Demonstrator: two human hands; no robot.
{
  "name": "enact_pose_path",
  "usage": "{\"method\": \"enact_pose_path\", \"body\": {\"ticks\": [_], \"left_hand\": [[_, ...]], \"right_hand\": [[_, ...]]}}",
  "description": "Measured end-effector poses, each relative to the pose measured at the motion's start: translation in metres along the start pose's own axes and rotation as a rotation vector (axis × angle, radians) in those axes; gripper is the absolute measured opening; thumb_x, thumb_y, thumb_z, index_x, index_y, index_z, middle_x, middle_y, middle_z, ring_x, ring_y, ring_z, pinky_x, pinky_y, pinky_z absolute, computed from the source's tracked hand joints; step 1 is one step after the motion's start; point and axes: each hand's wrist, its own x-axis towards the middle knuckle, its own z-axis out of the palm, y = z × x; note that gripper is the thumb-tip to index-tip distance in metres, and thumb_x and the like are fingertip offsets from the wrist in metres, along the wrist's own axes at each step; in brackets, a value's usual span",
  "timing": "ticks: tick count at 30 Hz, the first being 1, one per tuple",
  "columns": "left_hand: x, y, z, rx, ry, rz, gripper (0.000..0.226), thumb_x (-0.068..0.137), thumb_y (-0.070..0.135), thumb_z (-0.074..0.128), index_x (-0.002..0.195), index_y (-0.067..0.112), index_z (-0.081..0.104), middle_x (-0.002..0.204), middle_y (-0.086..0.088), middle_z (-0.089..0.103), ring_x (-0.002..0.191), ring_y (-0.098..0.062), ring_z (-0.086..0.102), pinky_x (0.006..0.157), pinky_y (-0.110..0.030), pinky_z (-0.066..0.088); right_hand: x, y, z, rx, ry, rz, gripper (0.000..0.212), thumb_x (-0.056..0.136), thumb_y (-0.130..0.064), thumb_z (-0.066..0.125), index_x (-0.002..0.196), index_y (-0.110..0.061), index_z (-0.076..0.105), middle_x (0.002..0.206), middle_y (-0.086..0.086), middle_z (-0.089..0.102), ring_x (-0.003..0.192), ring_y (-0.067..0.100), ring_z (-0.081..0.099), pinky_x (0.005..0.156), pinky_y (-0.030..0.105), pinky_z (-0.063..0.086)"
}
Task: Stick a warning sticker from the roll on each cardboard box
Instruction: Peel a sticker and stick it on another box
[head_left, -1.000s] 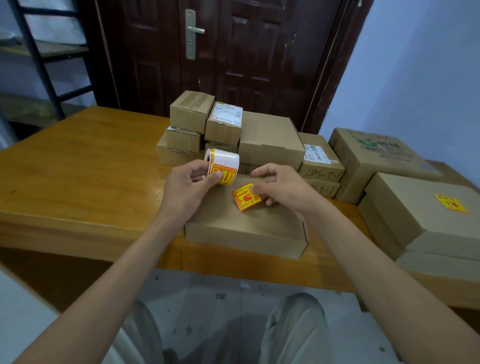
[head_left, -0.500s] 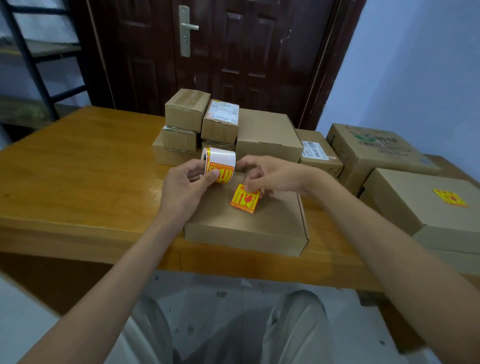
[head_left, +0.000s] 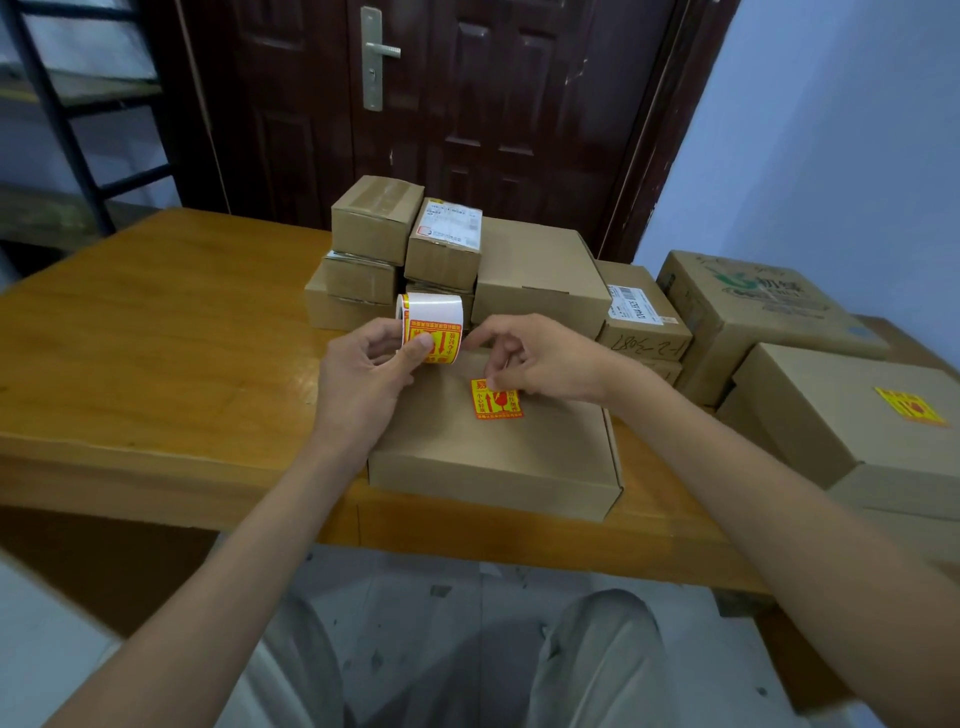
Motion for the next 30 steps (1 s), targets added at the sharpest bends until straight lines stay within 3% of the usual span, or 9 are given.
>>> {"method": "enact_pose_path", "body": {"ticks": [4, 7, 10, 15, 20, 22, 30], "left_hand": [[0.003, 0.000, 0.001, 0.031, -0.007, 0.002, 0.029, 0.093, 0.039, 0.076, 0.118, 0.023, 0.076, 0.108, 0.010, 0.080, 0.098, -0.007, 0.076, 0.070, -0.019, 0.058], [0.003, 0.001, 0.001, 0.042, -0.012, 0.004, 0.028, 0.093, 0.038, 0.076, 0.116, 0.023, 0.077, 0.105, 0.010, 0.080, 0.096, -0.006, 0.076, 0.067, -0.016, 0.056], [0.002, 0.001, 0.002, 0.060, -0.010, 0.013, 0.028, 0.092, 0.038, 0.076, 0.116, 0.024, 0.077, 0.106, 0.010, 0.080, 0.096, -0.005, 0.075, 0.068, -0.016, 0.057], [0.003, 0.001, 0.002, 0.065, -0.012, 0.018, 0.030, 0.092, 0.039, 0.076, 0.117, 0.022, 0.077, 0.107, 0.010, 0.080, 0.098, -0.006, 0.075, 0.072, -0.021, 0.060], [0.003, 0.001, 0.002, 0.095, -0.017, 0.024, 0.033, 0.092, 0.042, 0.075, 0.118, 0.022, 0.077, 0.109, 0.010, 0.079, 0.101, -0.005, 0.075, 0.081, -0.028, 0.062], [0.002, 0.001, 0.002, 0.096, -0.017, 0.026, 0.035, 0.091, 0.043, 0.075, 0.119, 0.022, 0.077, 0.110, 0.010, 0.079, 0.101, -0.003, 0.074, 0.082, -0.027, 0.062], [0.000, 0.002, 0.002, 0.106, -0.024, 0.046, 0.035, 0.092, 0.041, 0.075, 0.121, 0.021, 0.076, 0.110, 0.010, 0.079, 0.100, -0.002, 0.074, 0.079, -0.023, 0.061]], "right_hand": [[-0.009, 0.003, 0.003, 0.216, 0.073, 0.034, 0.049, 0.094, -0.002, 0.075, 0.139, -0.015, 0.061, 0.101, 0.013, 0.079, 0.087, 0.020, 0.075, 0.068, 0.018, 0.055], [-0.012, -0.001, -0.004, 0.274, 0.071, 0.040, 0.048, 0.096, -0.004, 0.074, 0.140, -0.017, 0.061, 0.095, 0.007, 0.078, 0.083, 0.009, 0.071, 0.065, 0.018, 0.053], [-0.012, -0.004, -0.011, 0.303, 0.065, 0.038, 0.049, 0.096, -0.005, 0.075, 0.141, -0.018, 0.061, 0.093, 0.003, 0.078, 0.083, 0.009, 0.069, 0.067, 0.019, 0.054], [-0.014, -0.003, 0.002, 0.261, 0.045, 0.070, 0.050, 0.095, -0.002, 0.075, 0.141, -0.015, 0.060, 0.102, 0.014, 0.078, 0.084, 0.014, 0.070, 0.066, 0.021, 0.053], [-0.012, 0.003, 0.008, 0.184, 0.107, 0.045, 0.050, 0.093, 0.001, 0.076, 0.139, -0.011, 0.062, 0.103, 0.016, 0.079, 0.094, 0.027, 0.078, 0.089, 0.033, 0.063], [-0.014, 0.002, 0.009, 0.157, 0.116, 0.043, 0.050, 0.092, 0.000, 0.077, 0.138, -0.012, 0.063, 0.102, 0.013, 0.079, 0.096, 0.030, 0.077, 0.090, 0.036, 0.062], [-0.014, -0.002, 0.011, 0.018, 0.126, 0.031, 0.050, 0.092, -0.008, 0.080, 0.138, -0.021, 0.064, 0.099, 0.002, 0.077, 0.089, 0.016, 0.076, 0.086, 0.030, 0.062]]}}
